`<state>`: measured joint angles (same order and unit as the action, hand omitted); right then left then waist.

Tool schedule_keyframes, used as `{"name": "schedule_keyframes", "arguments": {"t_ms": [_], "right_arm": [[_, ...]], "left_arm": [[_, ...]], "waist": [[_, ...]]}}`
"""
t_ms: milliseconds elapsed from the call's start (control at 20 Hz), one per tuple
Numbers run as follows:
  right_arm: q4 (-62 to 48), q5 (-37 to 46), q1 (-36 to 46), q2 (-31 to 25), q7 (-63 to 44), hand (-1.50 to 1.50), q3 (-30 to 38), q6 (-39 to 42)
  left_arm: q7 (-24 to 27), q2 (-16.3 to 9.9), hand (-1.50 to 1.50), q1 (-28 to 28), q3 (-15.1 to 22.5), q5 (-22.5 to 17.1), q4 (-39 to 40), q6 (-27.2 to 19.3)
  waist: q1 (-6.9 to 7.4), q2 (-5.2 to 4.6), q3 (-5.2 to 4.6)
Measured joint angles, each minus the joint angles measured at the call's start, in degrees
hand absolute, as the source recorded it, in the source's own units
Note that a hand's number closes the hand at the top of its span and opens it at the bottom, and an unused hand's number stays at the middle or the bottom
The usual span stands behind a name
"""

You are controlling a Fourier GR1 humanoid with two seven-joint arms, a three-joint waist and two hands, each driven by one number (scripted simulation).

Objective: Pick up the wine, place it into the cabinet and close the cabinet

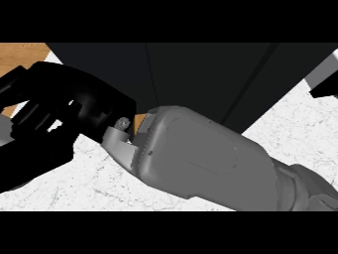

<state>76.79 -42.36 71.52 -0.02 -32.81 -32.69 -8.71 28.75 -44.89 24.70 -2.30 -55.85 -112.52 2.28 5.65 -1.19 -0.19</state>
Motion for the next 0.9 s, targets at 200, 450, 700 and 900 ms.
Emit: {"name": "schedule_keyframes", "arguments": {"t_ms": [200,450,700,900], "right_arm": [[-10.09,-6.23,2.17,0.02,2.53,1.5,2.81,6.86],[-21.89,-2.83,4.79,0.03,11.0,1.5,6.1,10.12],[-26.45,-0.83,4.9,0.06,17.68,1.5,5.84,12.41],[-27.81,-0.82,4.35,0.03,20.84,1.5,5.99,14.83]], "left_arm": [[-1.14,-0.58,-1.5,-0.11,-2.41,-1.52,0.47,0.69],[-2.19,-0.76,-1.5,1.15,-4.86,-2.89,0.54,2.33],[-2.77,-0.48,-1.5,1.98,-5.83,-2.64,0.05,2.69],[-3.37,-0.63,-1.5,1.83,-6.06,-2.81,-0.07,3.28]], "waist": [[-0.58,0.14,0.02],[-1.38,0.45,-0.09],[-1.32,1.64,-0.57],[-1.31,2.25,-1.06]]}}
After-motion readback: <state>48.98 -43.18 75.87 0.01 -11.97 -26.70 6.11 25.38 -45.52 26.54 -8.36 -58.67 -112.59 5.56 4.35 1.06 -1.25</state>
